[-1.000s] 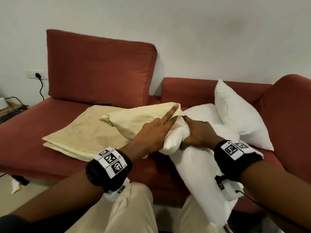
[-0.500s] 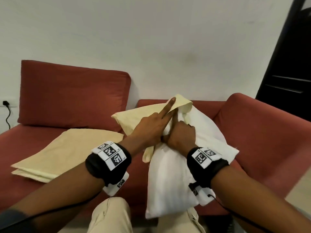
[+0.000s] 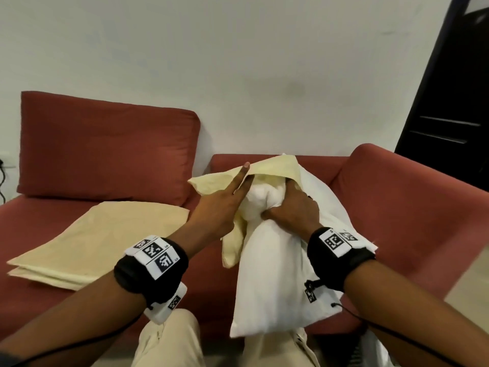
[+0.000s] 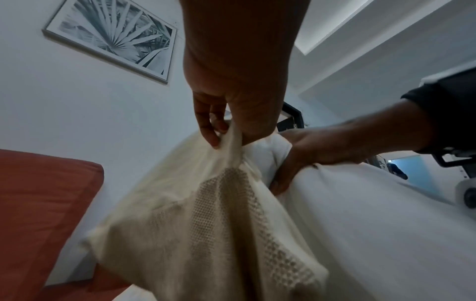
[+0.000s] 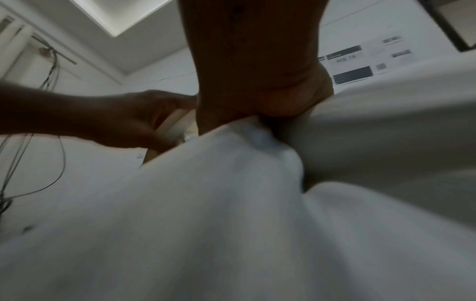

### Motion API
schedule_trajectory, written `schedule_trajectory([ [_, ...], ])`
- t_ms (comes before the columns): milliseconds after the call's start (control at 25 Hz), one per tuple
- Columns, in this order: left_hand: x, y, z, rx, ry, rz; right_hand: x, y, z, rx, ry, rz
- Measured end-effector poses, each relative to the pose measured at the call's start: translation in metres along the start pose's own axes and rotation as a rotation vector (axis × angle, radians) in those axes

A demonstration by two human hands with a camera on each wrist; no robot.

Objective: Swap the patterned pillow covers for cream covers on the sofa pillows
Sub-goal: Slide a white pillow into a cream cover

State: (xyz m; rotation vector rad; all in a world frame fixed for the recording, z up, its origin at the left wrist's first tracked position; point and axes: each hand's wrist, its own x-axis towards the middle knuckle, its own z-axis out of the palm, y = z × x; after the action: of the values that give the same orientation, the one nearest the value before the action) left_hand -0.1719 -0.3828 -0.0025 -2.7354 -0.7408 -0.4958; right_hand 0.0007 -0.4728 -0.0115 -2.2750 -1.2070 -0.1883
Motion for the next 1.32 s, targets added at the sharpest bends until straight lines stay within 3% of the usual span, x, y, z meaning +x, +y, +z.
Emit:
schedule_trajectory([
  [120,0.009,0.005,-0.004,-0.023,0.004,0.059,-0.010,-0.005,0.019,-0.245,-0.004,-0.187],
  [240,0.008,0.007,-0.005,0.014,0.013,0.199,-0.019,-0.017,0.033,-0.431,-0.163,-0.349],
  [400,-0.012,0.021,0.000,0.019,-0.011,0.400,-0.019,-0.018,0.045,-0.516,-0.286,-0.276],
  [480,-0.033,0.017,0.020,0.006,-0.052,0.312,-0.007,-0.010,0.027,-0.165,-0.314,-0.162],
  [560,-0.056,0.009,0.043,-0.072,-0.064,0.113,0.008,0.002,0.013,0.218,-0.334,-0.074],
  [680,-0.081,0.000,0.070,-0.239,-0.057,-0.050,0.015,0.006,0.026,0.401,-0.392,-0.055],
  [880,-0.076,-0.033,0.073,-0.526,-0.065,0.064,0.002,0.003,0.059,0.291,-0.428,-0.082],
  [1000,-0.073,-0.050,0.083,-0.488,-0.107,0.092,-0.003,-0.008,0.089,0.134,-0.548,-0.047],
  [1120,-0.071,-0.050,0.102,-0.432,-0.165,0.092,-0.003,-0.018,0.113,0.203,-0.625,-0.022],
  [1320,-0.050,-0.039,0.129,-0.376,-0.245,0.033,-0.012,0.019,0.127,-0.066,-0.402,-0.277],
])
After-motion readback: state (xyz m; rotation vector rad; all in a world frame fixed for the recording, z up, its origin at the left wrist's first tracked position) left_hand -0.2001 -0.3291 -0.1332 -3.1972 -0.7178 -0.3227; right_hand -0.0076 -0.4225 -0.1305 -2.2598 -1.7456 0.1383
